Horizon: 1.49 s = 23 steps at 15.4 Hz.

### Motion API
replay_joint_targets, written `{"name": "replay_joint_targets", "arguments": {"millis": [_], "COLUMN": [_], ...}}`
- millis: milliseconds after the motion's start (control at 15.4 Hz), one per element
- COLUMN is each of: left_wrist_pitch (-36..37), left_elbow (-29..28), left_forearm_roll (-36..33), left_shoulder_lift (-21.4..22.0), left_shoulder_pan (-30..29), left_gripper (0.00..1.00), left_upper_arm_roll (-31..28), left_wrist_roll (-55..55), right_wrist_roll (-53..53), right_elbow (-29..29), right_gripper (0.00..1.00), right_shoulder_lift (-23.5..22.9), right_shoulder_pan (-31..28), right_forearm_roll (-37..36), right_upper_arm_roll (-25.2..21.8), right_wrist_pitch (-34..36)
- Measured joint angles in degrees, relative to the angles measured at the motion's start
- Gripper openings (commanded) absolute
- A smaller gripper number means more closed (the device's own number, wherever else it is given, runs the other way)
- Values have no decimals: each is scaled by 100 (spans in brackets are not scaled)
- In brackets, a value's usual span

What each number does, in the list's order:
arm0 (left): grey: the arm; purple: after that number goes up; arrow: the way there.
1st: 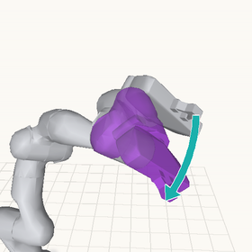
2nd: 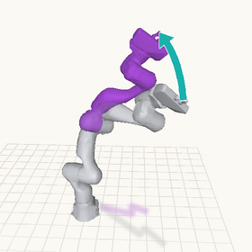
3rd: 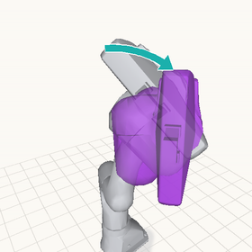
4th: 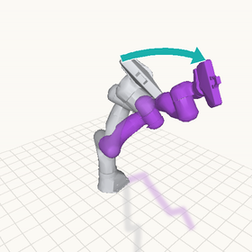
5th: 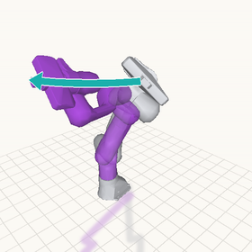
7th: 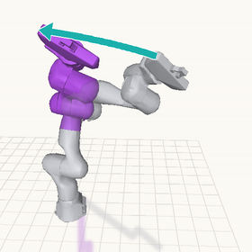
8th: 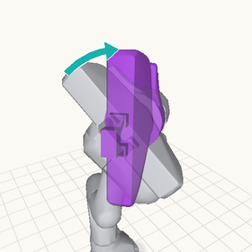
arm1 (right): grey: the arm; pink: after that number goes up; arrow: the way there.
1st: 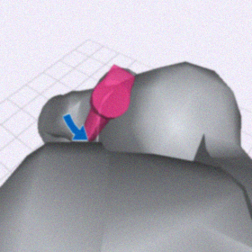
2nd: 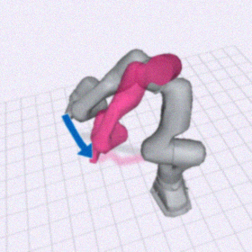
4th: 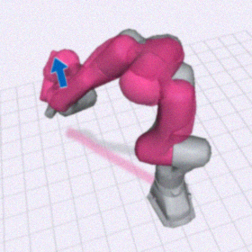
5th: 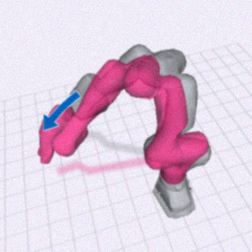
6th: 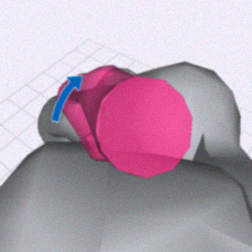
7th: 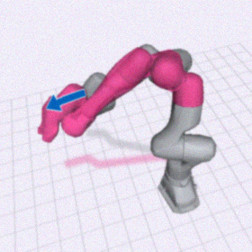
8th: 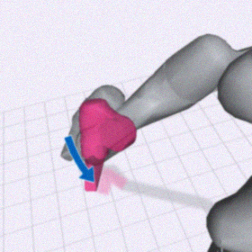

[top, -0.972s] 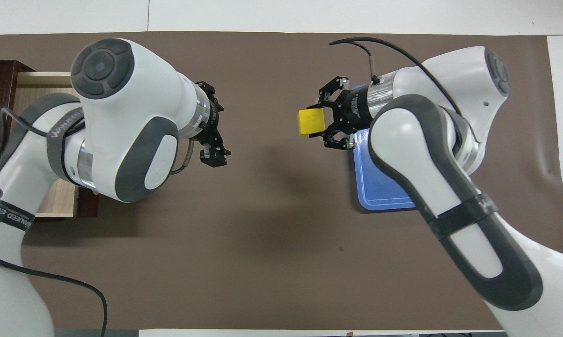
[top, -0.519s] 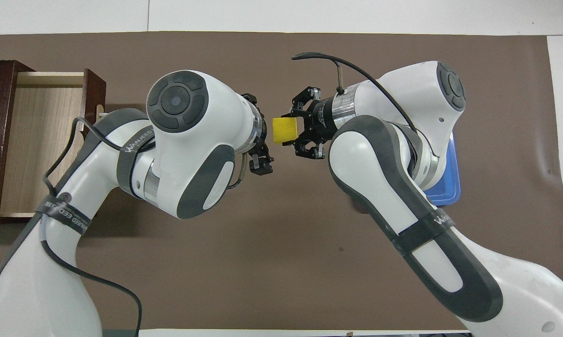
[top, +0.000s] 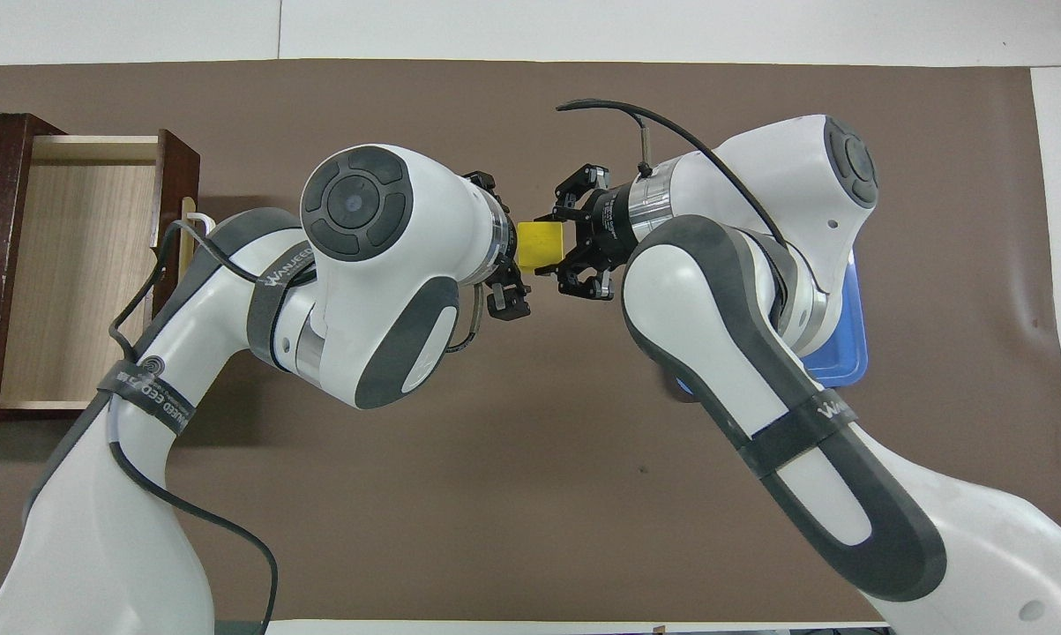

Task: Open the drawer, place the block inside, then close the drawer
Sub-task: 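Grasp the yellow block with the left gripper from the right gripper, then carry the block with the left gripper while the right gripper opens and withdraws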

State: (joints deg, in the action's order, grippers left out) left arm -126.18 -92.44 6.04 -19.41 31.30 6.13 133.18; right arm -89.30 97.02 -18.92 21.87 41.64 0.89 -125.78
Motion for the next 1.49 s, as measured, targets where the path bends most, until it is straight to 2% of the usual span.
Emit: {"name": "replay_joint_targets", "arguments": {"millis": [130, 259, 454, 519, 648, 1037, 1102, 1167, 1491], "left_wrist_pitch": [-21, -34, -71, -85, -95, -97, -97, -97, -95], "left_elbow": [9, 18, 19, 19, 21, 21, 21, 21, 18], "left_forearm_roll": [-61, -85, -92, -117, -138, -138, -138, -138, -142], "left_shoulder_lift": [-27, -27, -27, -28, -28, -29, -29, -29, -33], "left_shoulder_pan": [35, 46, 46, 45, 46, 46, 46, 46, 49], "left_gripper": [98, 77, 39, 24, 2, 0, 0, 0, 0], "left_upper_arm_roll": [12, 10, 6, -2, -15, -15, -15, -15, -10], "left_wrist_roll": [33, 38, 40, 35, 29, 30, 30, 29, 25], "right_wrist_roll": [0, 0, 0, 5, 43, 45, 45, 45, -120], "right_elbow": [0, 0, 0, 0, 0, -1, -1, 0, -10], "right_gripper": [0, 0, 0, 0, 0, 0, 32, 99, 100], "right_shoulder_lift": [0, 0, 0, 1, 1, 0, 0, 0, 1], "right_shoulder_pan": [0, 0, -3, -4, -11, -12, -12, -12, -17], "right_forearm_roll": [0, 0, 0, -1, -1, -2, -2, -2, 1], "right_upper_arm_roll": [0, 0, -1, -3, -8, -8, -8, -8, -8], "right_wrist_pitch": [0, 0, 0, 15, 31, 31, 31, 31, 31]}}
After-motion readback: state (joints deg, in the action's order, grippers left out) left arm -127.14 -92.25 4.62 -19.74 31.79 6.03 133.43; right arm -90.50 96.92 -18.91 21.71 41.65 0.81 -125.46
